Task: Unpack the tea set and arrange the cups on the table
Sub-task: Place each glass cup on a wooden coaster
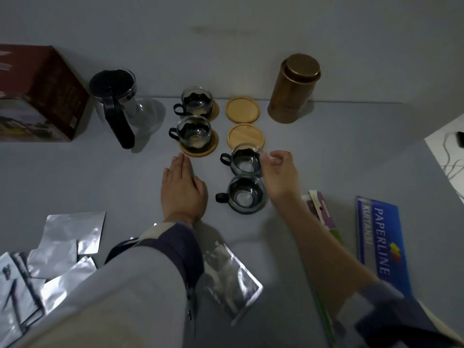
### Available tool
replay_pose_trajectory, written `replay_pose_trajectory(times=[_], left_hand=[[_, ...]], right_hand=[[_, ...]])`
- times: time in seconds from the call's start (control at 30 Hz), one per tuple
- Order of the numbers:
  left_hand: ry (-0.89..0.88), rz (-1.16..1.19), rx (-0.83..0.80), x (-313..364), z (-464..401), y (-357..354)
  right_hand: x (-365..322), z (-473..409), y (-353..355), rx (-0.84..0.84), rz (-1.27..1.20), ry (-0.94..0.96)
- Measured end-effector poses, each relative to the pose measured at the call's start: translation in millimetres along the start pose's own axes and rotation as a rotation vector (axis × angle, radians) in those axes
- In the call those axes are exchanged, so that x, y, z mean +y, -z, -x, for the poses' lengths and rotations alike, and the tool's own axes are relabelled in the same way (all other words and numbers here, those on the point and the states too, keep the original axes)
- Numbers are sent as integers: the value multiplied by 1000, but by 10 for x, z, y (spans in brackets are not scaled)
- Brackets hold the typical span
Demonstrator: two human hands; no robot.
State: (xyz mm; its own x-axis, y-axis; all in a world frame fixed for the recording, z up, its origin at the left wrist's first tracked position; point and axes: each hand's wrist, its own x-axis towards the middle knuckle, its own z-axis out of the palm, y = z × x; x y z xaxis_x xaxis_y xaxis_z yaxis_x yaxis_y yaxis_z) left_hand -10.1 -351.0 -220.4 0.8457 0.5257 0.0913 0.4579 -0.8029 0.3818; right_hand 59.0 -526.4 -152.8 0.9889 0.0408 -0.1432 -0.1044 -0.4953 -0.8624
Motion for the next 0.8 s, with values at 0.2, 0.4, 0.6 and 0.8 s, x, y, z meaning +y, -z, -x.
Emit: replay_pose_trajectory(times=[0.2, 0.4, 0.6, 0.8], left_hand=[[4, -9, -12, -2, 19, -16], [-5, -18, -31, -7, 34, -8], [-7, -30, -57, 5, 69, 13], [-2, -54, -65, 16, 80, 14]], right_hand=[[323, 606, -191, -57, 47, 117], [411, 628, -337, 12, 108, 161], [390, 672, -268, 21, 91, 168], [-22, 528, 20, -2, 73, 256]])
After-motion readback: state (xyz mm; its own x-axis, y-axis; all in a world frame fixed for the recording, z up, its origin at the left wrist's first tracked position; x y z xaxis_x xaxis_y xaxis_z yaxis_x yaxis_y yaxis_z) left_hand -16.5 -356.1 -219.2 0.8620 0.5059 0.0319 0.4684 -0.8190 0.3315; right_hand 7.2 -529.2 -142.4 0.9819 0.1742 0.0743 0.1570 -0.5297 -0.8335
